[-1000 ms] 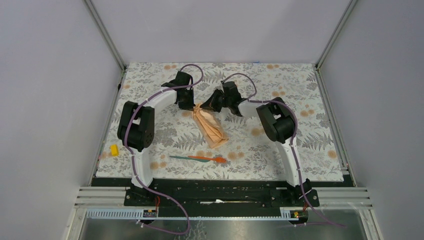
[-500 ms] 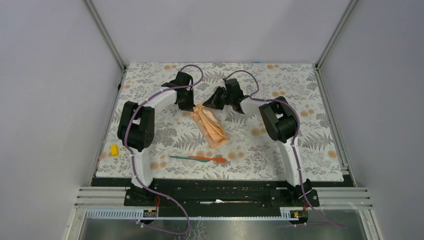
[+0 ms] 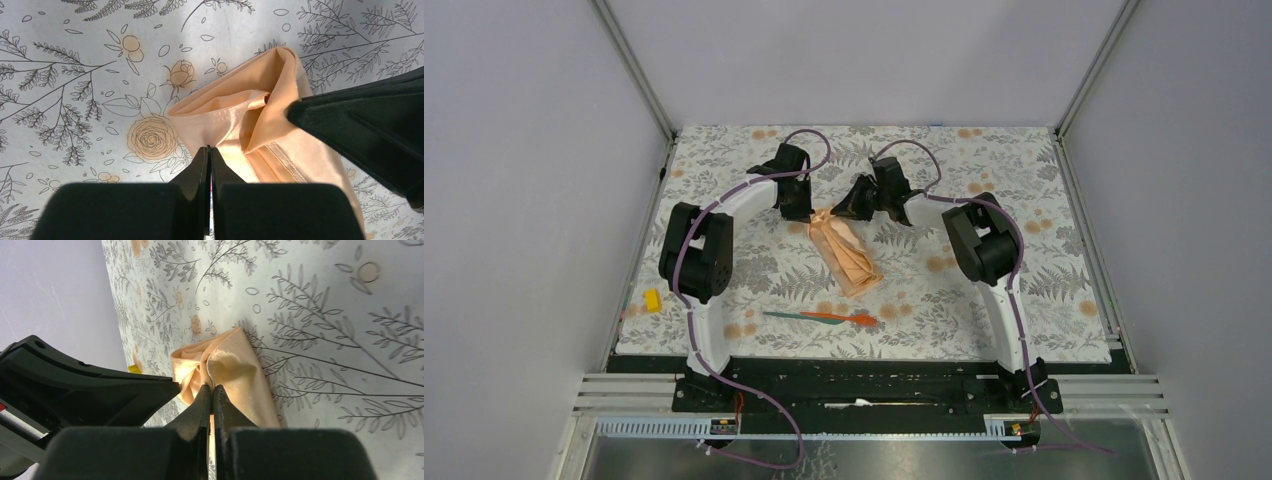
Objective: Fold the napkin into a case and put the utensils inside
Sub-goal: Grasp the top corner of the smaller rectangle folded napkin from the folded napkin.
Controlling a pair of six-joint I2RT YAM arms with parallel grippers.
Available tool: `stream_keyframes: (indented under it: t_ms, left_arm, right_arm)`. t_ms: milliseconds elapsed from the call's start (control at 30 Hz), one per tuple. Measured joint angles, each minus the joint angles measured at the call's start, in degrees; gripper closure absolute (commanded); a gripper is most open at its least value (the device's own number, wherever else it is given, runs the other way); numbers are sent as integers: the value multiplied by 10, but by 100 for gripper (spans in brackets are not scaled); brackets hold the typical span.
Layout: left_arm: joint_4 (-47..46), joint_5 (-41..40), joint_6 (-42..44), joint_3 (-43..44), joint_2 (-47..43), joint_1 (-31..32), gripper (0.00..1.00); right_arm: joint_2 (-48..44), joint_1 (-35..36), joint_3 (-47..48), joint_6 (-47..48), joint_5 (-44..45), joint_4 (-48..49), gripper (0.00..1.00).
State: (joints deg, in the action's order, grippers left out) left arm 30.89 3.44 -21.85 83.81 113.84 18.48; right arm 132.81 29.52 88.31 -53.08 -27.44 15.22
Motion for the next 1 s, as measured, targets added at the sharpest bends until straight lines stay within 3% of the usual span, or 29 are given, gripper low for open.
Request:
stream_keyframes:
  t_ms: [400, 767, 900, 1000]
  left_arm:
    - [-24, 31, 0, -2, -4, 0, 100]
    - [-42, 34, -6, -36, -26, 7, 100]
    - [-46, 33, -8, -49, -33, 9, 100]
    - [-45, 27, -11, -49, -33, 9, 100]
  right_arm:
    - [3, 46, 8, -12, -1, 6, 100]
    - [41, 48, 27, -51, 0, 38, 100]
    - [66, 46, 38, -83, -10, 65, 77]
    - [66, 45, 30, -102, -16, 90, 65]
